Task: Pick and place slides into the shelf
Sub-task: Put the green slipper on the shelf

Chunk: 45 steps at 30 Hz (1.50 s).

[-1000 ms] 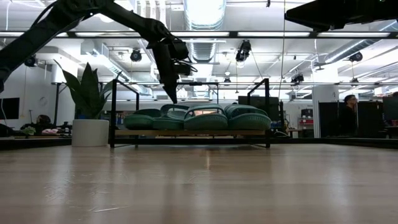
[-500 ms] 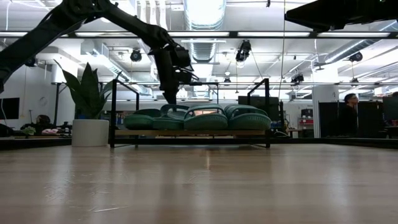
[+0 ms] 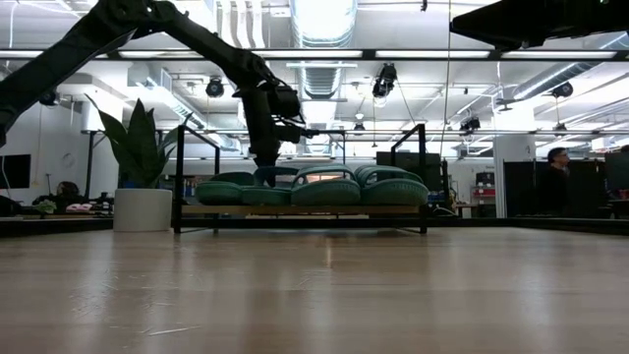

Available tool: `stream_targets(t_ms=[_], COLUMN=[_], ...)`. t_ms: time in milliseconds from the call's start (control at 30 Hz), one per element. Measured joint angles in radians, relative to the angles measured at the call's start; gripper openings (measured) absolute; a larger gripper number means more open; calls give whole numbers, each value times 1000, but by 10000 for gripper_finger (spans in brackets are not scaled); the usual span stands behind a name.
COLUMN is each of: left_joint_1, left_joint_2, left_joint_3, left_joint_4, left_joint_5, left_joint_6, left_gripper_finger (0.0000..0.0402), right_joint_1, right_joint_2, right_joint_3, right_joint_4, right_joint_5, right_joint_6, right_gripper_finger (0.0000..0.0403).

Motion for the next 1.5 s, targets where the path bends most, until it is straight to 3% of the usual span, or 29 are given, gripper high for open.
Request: stream_targets(t_ms=[1500], left_joint_1=[-6], left_joint_2=[-23], left_joint_3=[-21], left_joint_4=[-14], left_joint_5=[-35], left_joint_6=[35], left_gripper_finger=[0], right_joint_1=[0], right_joint_2=[0], right_joint_3=[0], right_joint_4=[-1], right_joint_5=[0], right_joint_6=[-6], right_gripper_finger=[73])
